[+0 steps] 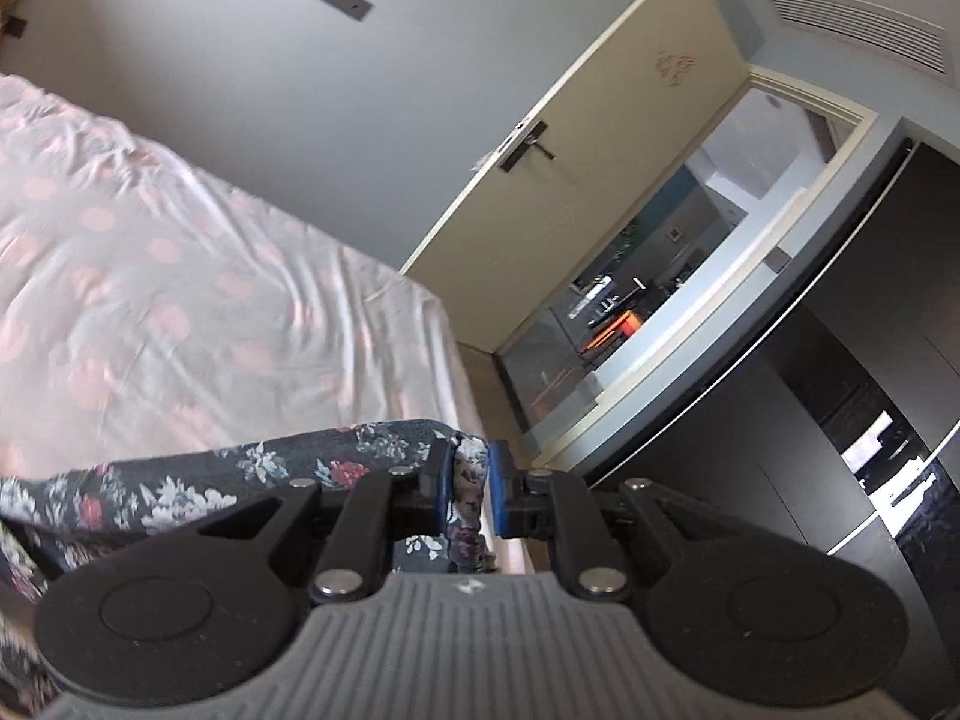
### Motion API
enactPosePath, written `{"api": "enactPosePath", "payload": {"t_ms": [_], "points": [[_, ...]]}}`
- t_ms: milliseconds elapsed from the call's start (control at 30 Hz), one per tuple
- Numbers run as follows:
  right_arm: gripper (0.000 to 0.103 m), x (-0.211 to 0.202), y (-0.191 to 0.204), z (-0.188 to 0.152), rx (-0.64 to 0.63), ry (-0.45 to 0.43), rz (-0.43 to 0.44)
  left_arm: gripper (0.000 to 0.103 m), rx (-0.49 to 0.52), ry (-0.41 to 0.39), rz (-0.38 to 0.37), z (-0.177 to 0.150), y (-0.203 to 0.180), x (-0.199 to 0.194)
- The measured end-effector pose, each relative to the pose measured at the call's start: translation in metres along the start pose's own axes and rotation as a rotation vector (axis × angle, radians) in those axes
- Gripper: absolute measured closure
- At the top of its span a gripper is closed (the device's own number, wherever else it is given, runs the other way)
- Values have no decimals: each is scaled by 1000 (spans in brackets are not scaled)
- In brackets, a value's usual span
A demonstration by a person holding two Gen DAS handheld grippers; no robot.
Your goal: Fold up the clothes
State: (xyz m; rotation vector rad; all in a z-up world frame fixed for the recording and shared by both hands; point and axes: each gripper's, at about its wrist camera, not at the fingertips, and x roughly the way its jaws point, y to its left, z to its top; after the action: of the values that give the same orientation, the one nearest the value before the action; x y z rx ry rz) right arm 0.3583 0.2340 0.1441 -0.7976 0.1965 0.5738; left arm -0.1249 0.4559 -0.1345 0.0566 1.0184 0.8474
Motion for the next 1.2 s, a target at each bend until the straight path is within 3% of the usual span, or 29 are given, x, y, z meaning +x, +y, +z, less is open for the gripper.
{"api": "enactPosePath", "payload": {"t_ms": [233, 533, 600, 700, 733, 833, 1200], "points": [[88, 62, 44, 42, 3, -4, -140, 60, -21, -9, -9, 0, 2, 0], [88, 146, 97, 2, -30, 195, -73, 60, -15, 17, -37, 2, -1, 14], [85, 152, 98, -9, -20, 210, -75, 60, -3, 21, -35, 2, -3, 16], [65, 159, 97, -25, -2, 230, -77, 60, 2, 22, -34, 1, -4, 16], [64, 157, 94, -29, 9, 234, -69, 60, 1, 22, -34, 1, -4, 16], [64, 153, 85, -42, 43, 245, -44, 60, -1, 22, -34, 2, -3, 15], [64, 113, 85, -106, 161, 318, 209, 60, 47, -7, -11, 10, -11, 4]]}}
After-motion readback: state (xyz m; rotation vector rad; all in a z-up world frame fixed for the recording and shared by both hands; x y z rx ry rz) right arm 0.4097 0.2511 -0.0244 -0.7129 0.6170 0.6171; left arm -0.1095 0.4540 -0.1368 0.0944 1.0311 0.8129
